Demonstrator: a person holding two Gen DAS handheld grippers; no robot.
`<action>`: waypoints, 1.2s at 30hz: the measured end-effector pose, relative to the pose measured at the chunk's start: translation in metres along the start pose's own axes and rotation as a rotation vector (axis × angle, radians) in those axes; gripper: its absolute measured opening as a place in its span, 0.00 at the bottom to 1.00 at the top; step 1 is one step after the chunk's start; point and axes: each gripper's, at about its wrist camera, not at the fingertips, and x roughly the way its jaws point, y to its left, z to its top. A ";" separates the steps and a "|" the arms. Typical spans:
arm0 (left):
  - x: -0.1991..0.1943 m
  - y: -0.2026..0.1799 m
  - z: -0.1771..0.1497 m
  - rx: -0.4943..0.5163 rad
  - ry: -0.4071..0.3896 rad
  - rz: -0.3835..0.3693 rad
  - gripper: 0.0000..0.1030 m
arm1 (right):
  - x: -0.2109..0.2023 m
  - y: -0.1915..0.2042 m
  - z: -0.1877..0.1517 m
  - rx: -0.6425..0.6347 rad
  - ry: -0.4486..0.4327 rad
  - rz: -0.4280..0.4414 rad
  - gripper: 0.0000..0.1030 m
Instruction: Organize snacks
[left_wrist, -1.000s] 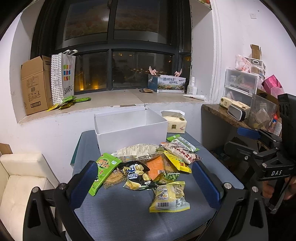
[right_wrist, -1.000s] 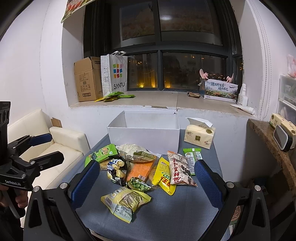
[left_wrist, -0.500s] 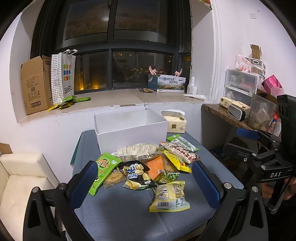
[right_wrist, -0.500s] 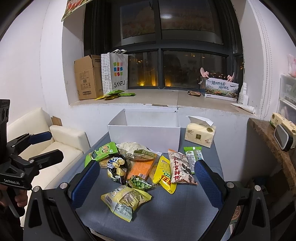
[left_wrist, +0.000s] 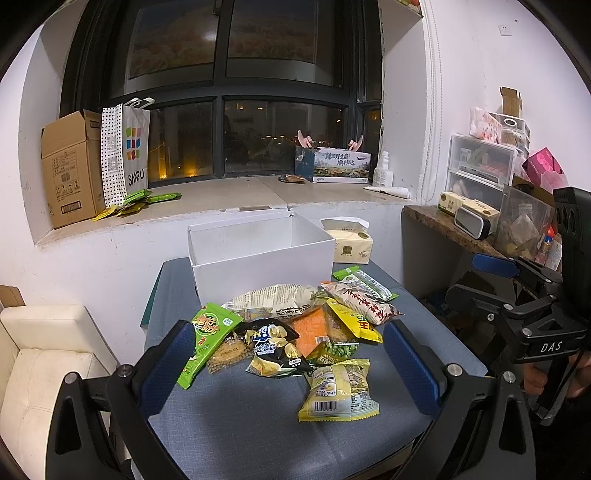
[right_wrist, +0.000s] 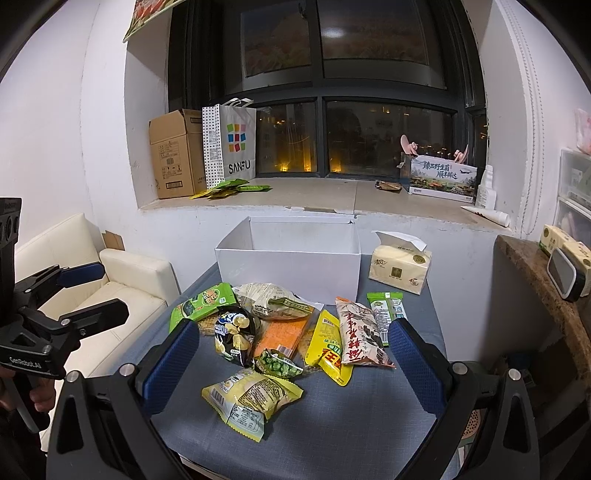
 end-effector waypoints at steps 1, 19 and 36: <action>0.000 0.000 0.000 0.000 0.000 0.001 1.00 | 0.000 0.000 0.000 0.000 0.000 -0.001 1.00; 0.003 0.003 -0.004 -0.004 -0.002 -0.013 1.00 | 0.003 -0.011 0.000 -0.003 -0.001 -0.004 1.00; 0.025 0.027 -0.024 -0.061 0.089 -0.028 1.00 | 0.229 -0.176 0.005 0.197 0.424 -0.151 1.00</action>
